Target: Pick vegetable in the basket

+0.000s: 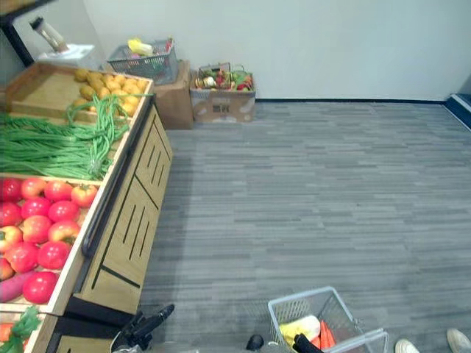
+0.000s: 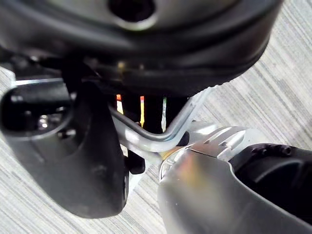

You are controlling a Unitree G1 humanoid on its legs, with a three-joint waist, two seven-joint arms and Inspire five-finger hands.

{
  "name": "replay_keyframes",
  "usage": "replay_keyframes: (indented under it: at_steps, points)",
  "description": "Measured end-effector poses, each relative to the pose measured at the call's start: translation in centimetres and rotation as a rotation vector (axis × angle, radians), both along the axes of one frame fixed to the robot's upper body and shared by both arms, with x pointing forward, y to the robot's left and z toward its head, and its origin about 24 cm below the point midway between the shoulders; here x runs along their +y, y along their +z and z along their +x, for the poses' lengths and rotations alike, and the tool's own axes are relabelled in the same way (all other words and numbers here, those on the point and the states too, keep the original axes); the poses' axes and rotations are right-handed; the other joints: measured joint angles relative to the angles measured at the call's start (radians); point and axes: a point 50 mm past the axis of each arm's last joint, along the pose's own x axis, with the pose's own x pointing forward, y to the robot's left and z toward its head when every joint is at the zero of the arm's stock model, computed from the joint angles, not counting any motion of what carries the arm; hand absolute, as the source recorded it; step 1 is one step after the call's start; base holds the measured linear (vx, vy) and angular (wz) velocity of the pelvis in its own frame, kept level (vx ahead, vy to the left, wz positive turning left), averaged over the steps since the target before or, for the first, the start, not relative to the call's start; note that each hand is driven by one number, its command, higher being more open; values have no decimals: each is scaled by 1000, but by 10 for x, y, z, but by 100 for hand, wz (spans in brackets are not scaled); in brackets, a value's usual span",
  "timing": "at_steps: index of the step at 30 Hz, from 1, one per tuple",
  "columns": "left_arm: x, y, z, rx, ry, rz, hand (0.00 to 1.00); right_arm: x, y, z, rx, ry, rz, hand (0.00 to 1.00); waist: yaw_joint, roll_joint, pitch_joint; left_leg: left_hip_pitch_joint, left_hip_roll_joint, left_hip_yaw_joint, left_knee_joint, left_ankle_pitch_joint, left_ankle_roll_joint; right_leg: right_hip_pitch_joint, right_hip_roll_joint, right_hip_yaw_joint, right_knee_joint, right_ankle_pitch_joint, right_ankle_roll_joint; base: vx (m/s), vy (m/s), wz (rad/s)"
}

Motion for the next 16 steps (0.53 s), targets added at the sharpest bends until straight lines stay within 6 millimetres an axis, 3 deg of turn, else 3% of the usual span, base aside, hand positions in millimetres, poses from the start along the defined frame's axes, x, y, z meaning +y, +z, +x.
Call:
replay_keyframes:
  at_steps: [2, 4, 5, 6, 8, 11, 16]
  points:
    - [0, 0, -1, 6, 0, -2, 100, 3, -1, -3, 6, -2, 9, 0, 0, -12, -2, -1, -32, 58, -118, -19, 2, 33, -3, -6, -30, 1, 2, 209, -39, 10]
    - [-2, -1, 0, 9, -4, -10, 100, 6, -1, -1, 0, -12, 19, 0, -1, -27, -2, -7, -127, 88, -433, -5, -2, 44, -19, -15, -48, 3, 14, 234, 61, 15]
    - [-2, -1, 1, 12, -7, -16, 100, 6, -1, -1, -3, -12, 18, 0, -1, -27, -1, -8, -151, 88, -516, 32, 5, 43, -22, -19, -49, 3, 20, 203, 126, 16]
    - [-4, -2, 2, 18, -14, -26, 100, 6, -1, 0, -4, -12, 14, 0, 1, -15, -2, -11, -180, 82, -610, 141, 57, 45, -19, -16, -49, -1, 38, 197, 130, 15]
    - [1, -1, 2, 17, -35, -9, 100, 12, -2, 2, -7, -6, 13, 0, 6, -43, -12, 11, -216, 84, -654, 149, 67, 44, -38, -2, -53, -9, 58, 154, 67, 11]
    - [4, -1, 1, 31, -54, 0, 100, 16, -3, 2, -3, 22, 16, 0, 8, -60, -18, 65, -255, 94, -735, 172, 79, 56, -66, 2, -50, -17, 71, 132, 74, 3]
    - [-6, -3, 2, 50, -123, -16, 100, 6, -1, 0, -3, 28, -13, 0, 6, -29, -38, 126, -300, 92, -864, 219, 92, 51, -89, -3, -32, -39, 95, 46, 48, 5]
